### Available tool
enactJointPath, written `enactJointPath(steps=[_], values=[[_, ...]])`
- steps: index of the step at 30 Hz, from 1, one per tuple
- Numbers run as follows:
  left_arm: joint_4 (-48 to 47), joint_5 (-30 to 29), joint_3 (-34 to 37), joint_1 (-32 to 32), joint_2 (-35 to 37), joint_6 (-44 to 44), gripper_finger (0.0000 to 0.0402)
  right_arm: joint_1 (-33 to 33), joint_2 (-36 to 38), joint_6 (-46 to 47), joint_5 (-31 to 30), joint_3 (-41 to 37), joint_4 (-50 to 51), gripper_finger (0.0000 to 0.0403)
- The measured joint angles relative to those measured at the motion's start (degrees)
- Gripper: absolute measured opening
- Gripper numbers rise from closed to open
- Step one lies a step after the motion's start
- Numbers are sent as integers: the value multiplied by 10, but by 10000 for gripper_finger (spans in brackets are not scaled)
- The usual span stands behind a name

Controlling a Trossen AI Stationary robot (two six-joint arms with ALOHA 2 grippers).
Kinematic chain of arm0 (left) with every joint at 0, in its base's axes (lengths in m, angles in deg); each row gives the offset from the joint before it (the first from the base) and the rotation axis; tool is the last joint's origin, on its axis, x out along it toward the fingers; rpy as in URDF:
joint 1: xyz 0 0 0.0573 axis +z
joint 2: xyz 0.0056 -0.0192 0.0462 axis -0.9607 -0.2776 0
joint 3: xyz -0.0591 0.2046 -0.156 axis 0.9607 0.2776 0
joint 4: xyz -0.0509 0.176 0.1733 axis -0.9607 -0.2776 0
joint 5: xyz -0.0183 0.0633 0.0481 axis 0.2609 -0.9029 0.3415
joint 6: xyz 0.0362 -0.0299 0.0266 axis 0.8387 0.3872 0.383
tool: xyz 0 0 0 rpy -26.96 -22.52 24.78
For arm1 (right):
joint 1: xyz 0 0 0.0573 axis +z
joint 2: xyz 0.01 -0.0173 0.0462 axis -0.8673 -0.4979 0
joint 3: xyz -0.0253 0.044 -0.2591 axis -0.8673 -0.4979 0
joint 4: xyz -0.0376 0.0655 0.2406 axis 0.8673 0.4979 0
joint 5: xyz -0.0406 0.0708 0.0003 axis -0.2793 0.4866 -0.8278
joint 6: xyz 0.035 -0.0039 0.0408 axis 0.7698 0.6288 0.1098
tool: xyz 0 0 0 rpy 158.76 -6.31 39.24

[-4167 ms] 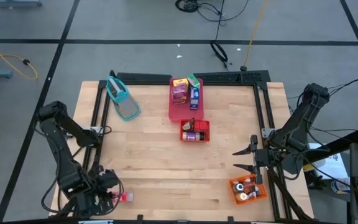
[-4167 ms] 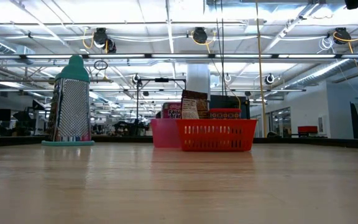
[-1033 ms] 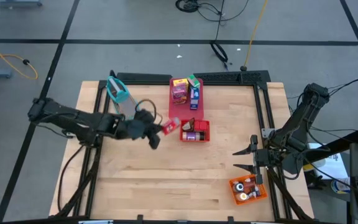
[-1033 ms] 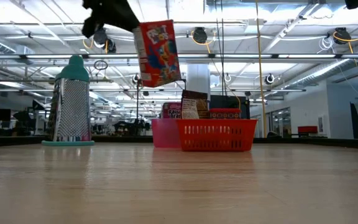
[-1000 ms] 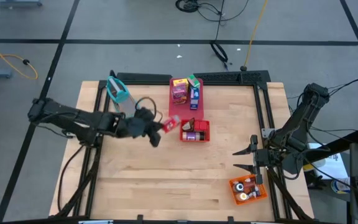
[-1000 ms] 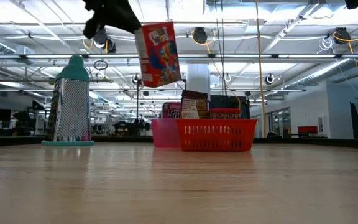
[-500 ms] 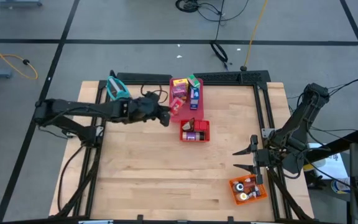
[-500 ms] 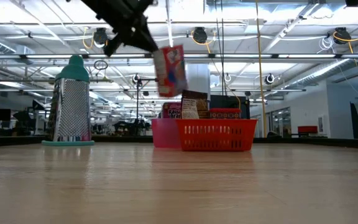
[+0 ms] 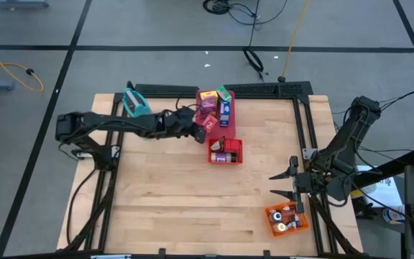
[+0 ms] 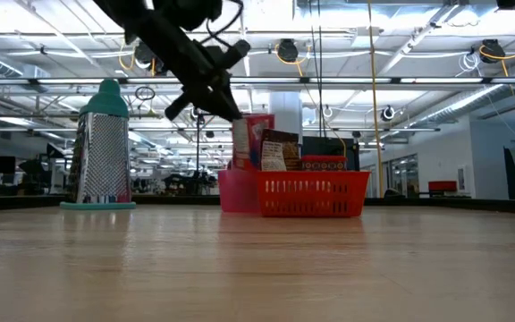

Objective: Pick & Place Kitchen Items
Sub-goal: Put the red cereal box into the pink bin, then return to Home Position

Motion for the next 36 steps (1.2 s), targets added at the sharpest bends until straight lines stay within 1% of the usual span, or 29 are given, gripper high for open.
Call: enactJointPath(steps=[4,7,10,17,21,24,27,29,30,31,33,35,36], values=[[14,35,0,9,-15,-1,1,0,0,0,0,0,1,183],[11,41,0,12,-15,-1,15,0,0,0,0,0,2,183],[10,38,0,12,-15,0,41,0,0,-2,0,0,2,183],[10,37,0,12,-15,5,118,0,0,-2,0,0,2,183],[11,42,0,12,-15,18,144,0,0,-1,0,0,2,183],[8,72,0,12,-10,28,152,0,0,-2,0,0,2,183],[-21,125,0,7,-2,82,154,0,0,0,-1,0,2,183],[-51,142,1,-4,10,113,154,0,3,-4,-1,0,2,183],[-57,139,0,-12,13,125,154,0,5,0,-1,0,5,183],[-68,122,1,-22,21,135,154,0,8,9,-2,0,14,183],[-103,47,12,-43,41,139,154,0,23,41,-5,0,44,183],[-91,-42,19,-65,60,143,154,1,52,62,-15,0,88,183],[-90,-74,29,-76,74,147,154,1,68,70,-19,-3,105,182]])
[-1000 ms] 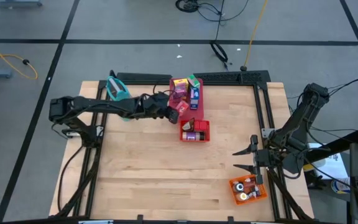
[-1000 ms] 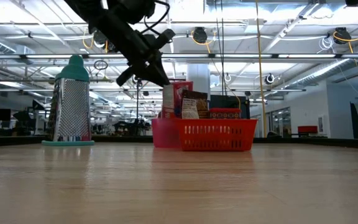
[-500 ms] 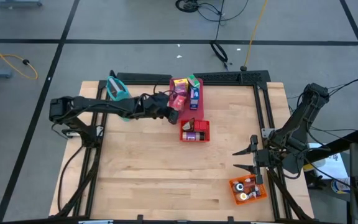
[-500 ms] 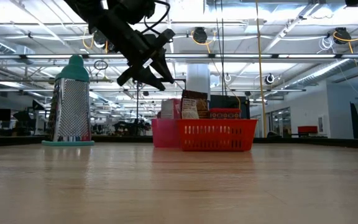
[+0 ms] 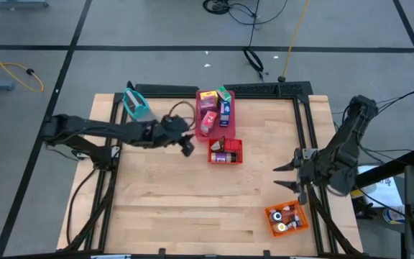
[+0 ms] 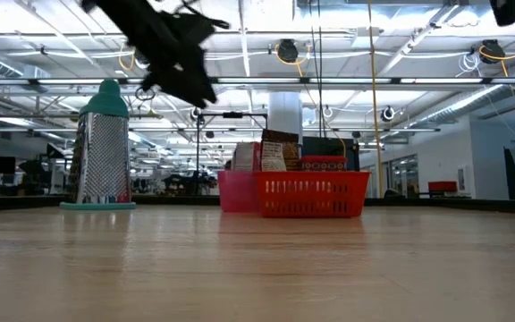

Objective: Pick & Place Kitchen Items
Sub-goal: Return to Home Position

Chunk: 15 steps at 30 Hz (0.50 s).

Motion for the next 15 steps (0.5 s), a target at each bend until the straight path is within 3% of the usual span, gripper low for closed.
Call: enactJointPath(steps=[2,4,10,15], values=[[3,-28,22,-25,26,16,154,0,32,3,-2,-20,-4,183],[27,-17,48,-54,50,31,154,-1,62,-8,-2,-54,-28,183],[80,-22,150,-126,142,85,154,0,188,-121,2,-150,-143,183],[280,-20,258,-149,210,156,154,-6,310,-235,46,-212,-232,183]])
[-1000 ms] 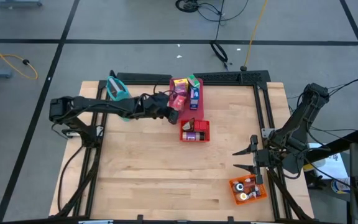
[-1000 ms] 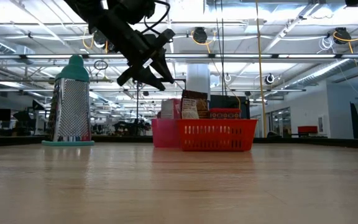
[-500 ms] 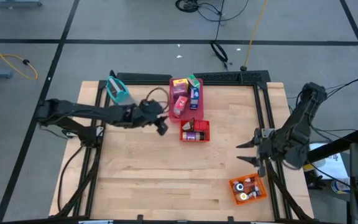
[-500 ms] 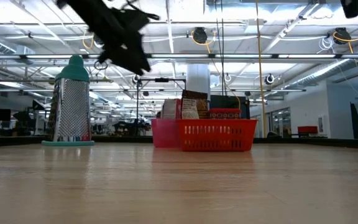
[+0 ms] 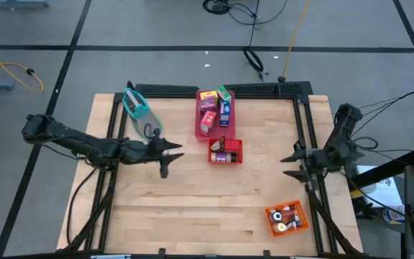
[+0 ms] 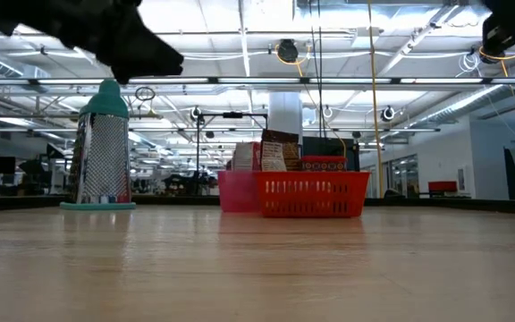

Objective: Pick & Place Kitchen Items
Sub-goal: Return to Home Position

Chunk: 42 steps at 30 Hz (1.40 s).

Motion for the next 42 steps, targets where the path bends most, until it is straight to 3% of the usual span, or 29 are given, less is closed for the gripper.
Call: enactJointPath(steps=[4,9,12,17,23,28,35,42], values=[[129,0,78,-1,27,53,154,-12,84,-73,99,-17,-15,182],[202,-11,151,0,45,67,154,-29,86,-102,48,-20,-12,183],[257,-15,181,1,47,70,154,-35,91,-82,123,-20,36,183],[276,65,203,39,51,112,154,-66,90,-6,127,-20,116,183],[260,129,234,130,61,69,154,-136,91,-27,123,-19,113,183],[305,183,294,146,95,39,154,-207,91,-28,158,-20,129,183],[241,107,297,109,155,6,154,-330,90,-19,225,-20,166,183],[182,15,296,44,171,-64,154,-468,90,-11,321,-23,219,183]])
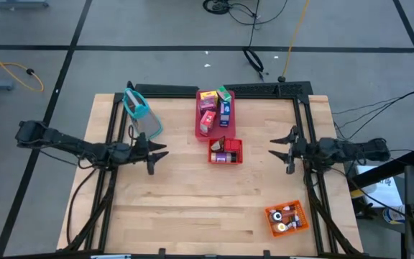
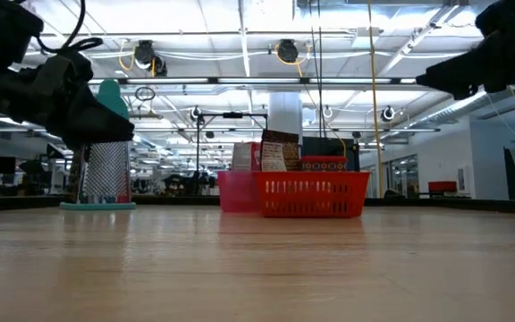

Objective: Pick & Place Kitchen Items
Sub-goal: Return to Home Position

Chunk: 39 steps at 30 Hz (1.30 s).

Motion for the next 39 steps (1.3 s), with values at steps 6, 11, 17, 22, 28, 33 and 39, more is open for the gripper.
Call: enactJointPath(steps=[6,11,17,22,28,33,39], values=[[4,-112,0,-84,0,-17,154,-74,0,-13,114,-3,-9,182],[1,-204,0,-164,0,-26,154,-106,0,-10,142,-4,-55,183],[-19,-227,0,-213,0,-30,154,-111,-1,-76,173,-9,-46,183],[-20,-226,0,-215,-1,-29,154,-111,-1,-31,176,-50,-55,183],[-20,-225,0,-214,-1,-29,154,-111,-13,12,183,-108,-121,183],[-18,-225,0,-214,-1,-30,154,-111,-25,12,174,-110,-163,183],[-17,-225,0,-214,-1,-30,154,-116,-4,12,174,-111,-163,183]])
